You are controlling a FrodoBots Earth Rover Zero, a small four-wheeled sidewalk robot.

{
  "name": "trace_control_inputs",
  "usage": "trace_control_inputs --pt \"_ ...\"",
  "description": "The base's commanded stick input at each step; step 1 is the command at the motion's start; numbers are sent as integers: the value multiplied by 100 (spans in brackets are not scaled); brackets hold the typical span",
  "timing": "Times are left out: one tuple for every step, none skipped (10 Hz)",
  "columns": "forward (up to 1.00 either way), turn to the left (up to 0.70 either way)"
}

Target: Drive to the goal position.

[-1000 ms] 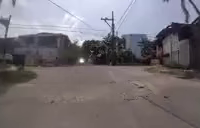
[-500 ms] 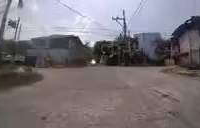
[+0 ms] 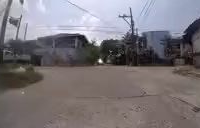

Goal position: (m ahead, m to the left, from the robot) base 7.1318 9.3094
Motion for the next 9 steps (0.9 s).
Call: trace_control_inputs --pt "100 0" --pt "100 0" --pt "100 0" --pt "100 0" --pt "100 0" --pt "100 0" --pt "100 0" --pt "100 0" --pt "100 0"
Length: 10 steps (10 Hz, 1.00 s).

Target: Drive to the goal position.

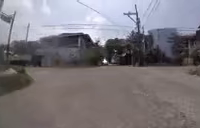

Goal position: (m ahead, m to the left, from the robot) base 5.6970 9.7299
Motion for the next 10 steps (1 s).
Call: trace_control_inputs --pt "100 0" --pt "100 0" --pt "100 0" --pt "100 1" --pt "100 17" --pt "100 37" --pt "100 37" --pt "100 37" --pt "100 35" --pt "100 32"
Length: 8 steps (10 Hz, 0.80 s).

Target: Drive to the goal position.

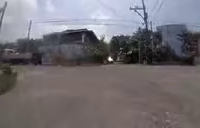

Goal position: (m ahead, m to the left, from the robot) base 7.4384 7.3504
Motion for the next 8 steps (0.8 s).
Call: trace_control_inputs --pt "100 29" --pt "100 2" --pt "100 1" --pt "100 0" --pt "100 0" --pt "100 0" --pt "100 0" --pt "100 0"
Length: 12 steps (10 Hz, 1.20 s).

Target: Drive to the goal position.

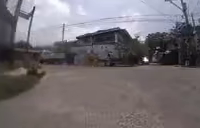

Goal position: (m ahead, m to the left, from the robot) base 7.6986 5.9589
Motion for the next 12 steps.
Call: trace_control_inputs --pt "100 0" --pt "100 0" --pt "100 0" --pt "100 2" --pt "100 36" --pt "100 34" --pt "100 0" --pt "100 0" --pt "100 1" --pt "100 6" --pt "100 11" --pt "100 29"
